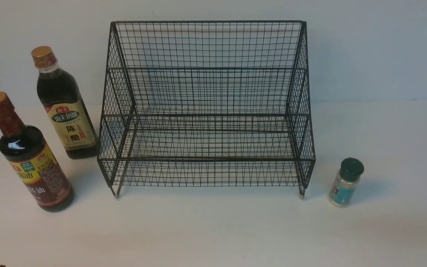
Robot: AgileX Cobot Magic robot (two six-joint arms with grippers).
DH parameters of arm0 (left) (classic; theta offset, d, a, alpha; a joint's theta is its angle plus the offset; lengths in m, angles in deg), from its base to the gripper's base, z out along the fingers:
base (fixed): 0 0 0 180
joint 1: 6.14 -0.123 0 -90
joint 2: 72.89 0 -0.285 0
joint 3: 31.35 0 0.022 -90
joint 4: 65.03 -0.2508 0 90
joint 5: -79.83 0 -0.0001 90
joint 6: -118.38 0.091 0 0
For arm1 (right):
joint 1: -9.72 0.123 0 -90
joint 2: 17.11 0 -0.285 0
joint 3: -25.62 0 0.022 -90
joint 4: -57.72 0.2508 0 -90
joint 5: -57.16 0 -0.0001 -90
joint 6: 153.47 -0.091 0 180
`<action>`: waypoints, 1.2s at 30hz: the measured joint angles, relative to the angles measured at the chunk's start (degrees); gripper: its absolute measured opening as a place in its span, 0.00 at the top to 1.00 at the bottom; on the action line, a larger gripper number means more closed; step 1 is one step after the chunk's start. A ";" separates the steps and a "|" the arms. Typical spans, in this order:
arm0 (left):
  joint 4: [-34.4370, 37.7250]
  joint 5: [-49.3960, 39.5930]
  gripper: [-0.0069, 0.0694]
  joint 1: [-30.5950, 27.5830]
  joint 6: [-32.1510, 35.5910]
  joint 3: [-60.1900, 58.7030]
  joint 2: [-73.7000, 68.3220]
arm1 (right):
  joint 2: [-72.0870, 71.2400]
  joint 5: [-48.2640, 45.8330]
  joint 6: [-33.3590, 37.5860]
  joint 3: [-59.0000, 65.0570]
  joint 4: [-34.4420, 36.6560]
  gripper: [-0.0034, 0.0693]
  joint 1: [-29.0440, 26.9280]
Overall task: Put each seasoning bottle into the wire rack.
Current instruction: Use the right arm to grab the condiment bottle closest to it
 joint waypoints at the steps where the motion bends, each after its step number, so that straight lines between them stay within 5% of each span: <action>1: 0.00 0.00 0.92 0.00 0.00 0.00 0.00 | 0.00 1.03 -0.05 0.00 1.09 0.97 0.00; 16: 0.00 0.00 0.92 0.00 0.00 0.00 0.00 | 1.27 7.47 -0.16 -1.06 -3.82 0.97 0.21; 25: 0.00 0.00 0.92 0.00 0.00 0.00 0.00 | 27.22 5.80 2.01 -19.45 -17.93 0.97 3.39; 36: 0.00 0.00 0.92 0.00 0.00 0.00 0.00 | 66.53 35.30 2.35 -22.82 -22.84 0.96 6.47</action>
